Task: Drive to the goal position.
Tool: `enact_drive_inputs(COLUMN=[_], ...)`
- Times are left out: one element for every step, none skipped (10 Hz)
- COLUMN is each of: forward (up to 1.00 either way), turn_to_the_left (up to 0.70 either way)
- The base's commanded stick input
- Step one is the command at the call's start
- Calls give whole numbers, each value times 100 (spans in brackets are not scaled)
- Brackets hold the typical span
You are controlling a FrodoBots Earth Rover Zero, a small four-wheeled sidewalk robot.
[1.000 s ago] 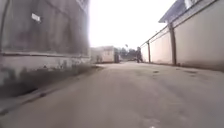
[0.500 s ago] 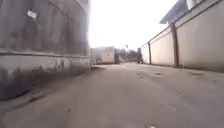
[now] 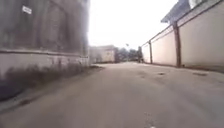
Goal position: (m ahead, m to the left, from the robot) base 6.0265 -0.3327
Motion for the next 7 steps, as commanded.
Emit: enact_drive_inputs(forward=[50,50,50,50,50,50,50], turn_to_the_left=[0,0,0,0,0,0,0])
